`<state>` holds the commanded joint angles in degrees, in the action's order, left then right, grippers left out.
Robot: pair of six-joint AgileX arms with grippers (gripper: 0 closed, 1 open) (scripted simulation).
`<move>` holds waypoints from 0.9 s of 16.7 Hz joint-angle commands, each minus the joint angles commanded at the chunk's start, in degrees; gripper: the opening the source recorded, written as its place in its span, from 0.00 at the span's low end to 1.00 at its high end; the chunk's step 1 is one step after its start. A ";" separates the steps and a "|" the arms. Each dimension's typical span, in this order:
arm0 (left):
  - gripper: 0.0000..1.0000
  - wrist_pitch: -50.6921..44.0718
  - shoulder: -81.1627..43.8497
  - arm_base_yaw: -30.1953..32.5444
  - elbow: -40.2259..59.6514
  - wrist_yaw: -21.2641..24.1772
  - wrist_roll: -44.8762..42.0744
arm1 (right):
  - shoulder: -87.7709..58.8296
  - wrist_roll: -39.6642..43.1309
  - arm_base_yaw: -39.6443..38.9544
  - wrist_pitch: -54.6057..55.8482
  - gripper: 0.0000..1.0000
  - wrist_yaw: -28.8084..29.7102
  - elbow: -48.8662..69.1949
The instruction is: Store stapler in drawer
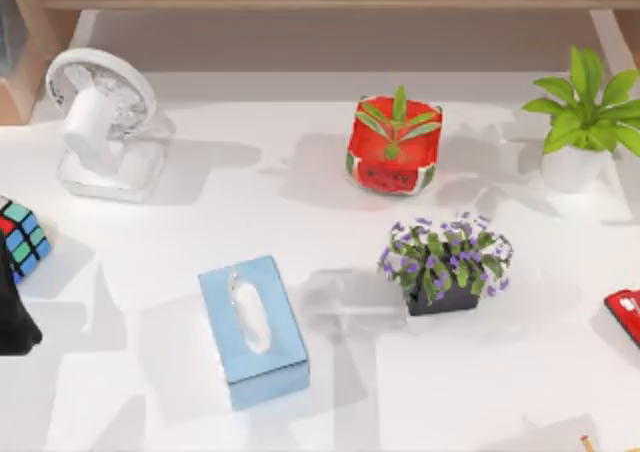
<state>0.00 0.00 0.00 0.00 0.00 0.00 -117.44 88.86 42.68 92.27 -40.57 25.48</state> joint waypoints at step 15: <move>1.00 0.00 0.00 0.00 0.00 0.00 0.00 | 9.87 -5.76 4.10 -25.47 1.00 6.35 2.71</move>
<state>0.00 0.00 0.00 0.00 0.00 0.00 -107.57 83.10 46.78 66.79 -34.22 28.19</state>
